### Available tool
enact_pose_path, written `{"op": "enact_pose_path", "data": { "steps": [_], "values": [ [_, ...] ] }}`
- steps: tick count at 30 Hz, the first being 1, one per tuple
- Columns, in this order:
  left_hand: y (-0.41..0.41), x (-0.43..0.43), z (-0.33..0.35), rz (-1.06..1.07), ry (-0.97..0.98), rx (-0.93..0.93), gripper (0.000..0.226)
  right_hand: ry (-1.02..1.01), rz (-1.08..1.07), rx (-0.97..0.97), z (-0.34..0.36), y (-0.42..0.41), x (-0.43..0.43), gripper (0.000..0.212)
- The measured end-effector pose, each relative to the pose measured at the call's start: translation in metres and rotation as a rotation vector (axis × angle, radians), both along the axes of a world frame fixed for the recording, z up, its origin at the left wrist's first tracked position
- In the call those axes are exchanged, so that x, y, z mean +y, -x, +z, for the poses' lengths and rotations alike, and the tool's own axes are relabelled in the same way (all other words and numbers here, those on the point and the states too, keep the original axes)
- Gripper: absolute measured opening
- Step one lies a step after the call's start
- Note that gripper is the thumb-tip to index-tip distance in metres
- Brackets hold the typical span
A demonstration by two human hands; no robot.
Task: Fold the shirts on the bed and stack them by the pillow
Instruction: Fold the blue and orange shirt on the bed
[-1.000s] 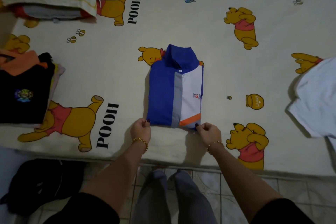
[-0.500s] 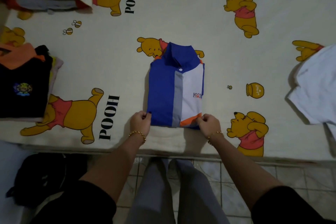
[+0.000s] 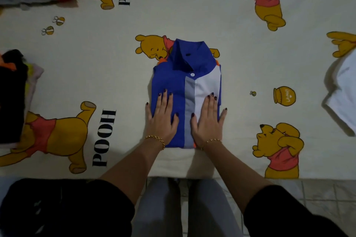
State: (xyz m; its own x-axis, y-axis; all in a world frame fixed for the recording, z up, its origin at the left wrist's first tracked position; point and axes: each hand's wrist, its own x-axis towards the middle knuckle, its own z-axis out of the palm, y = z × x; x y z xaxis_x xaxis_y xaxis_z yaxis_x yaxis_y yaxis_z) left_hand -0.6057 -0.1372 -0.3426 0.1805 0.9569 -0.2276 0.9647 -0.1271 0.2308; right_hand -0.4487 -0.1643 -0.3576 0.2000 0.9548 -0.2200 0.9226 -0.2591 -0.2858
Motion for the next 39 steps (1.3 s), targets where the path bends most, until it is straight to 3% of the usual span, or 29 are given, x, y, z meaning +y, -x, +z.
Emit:
{"op": "enact_pose_path", "data": {
  "steps": [5, 12, 16, 21, 26, 29, 32, 35, 37, 39],
  "values": [
    [-0.003, 0.029, 0.004, 0.006, -0.06, -0.016, 0.066, -0.087, 0.028, -0.04, 0.007, -0.003, 0.029, 0.069],
    [-0.009, 0.094, 0.011, 0.098, -0.045, -0.012, 0.058, -0.113, -0.097, 0.023, 0.019, -0.029, 0.099, 0.064],
    [-0.008, 0.136, 0.029, 0.208, -0.061, -0.197, 0.052, -0.173, -0.171, 0.191, 0.037, -0.04, 0.142, 0.059],
    [-0.024, 0.198, 0.047, 0.067, -0.151, -0.377, 0.041, -0.143, -0.024, 0.331, 0.057, -0.044, 0.196, 0.044],
    [-0.046, 0.228, 0.05, 0.333, 0.074, -0.287, 0.036, 0.088, 0.018, 0.162, 0.07, -0.052, 0.226, 0.04],
    [-0.05, 0.23, 0.052, 0.413, 0.104, -0.154, 0.038, 0.229, 0.035, -0.026, 0.075, -0.055, 0.235, 0.053],
    [-0.048, 0.232, 0.049, 0.5, 0.192, -0.212, 0.043, 0.22, 0.021, 0.015, 0.072, -0.051, 0.237, 0.067],
    [-0.044, 0.235, 0.048, 0.465, 0.276, -0.279, 0.055, 0.219, 0.153, 0.12, 0.07, -0.044, 0.239, 0.053],
    [-0.042, 0.238, 0.05, 0.427, 0.288, -0.308, 0.054, 0.252, 0.226, 0.054, 0.073, -0.042, 0.243, 0.042],
    [-0.042, 0.238, 0.055, 0.434, 0.294, -0.319, 0.045, 0.263, 0.229, -0.033, 0.078, -0.043, 0.246, 0.046]
  ]
}}
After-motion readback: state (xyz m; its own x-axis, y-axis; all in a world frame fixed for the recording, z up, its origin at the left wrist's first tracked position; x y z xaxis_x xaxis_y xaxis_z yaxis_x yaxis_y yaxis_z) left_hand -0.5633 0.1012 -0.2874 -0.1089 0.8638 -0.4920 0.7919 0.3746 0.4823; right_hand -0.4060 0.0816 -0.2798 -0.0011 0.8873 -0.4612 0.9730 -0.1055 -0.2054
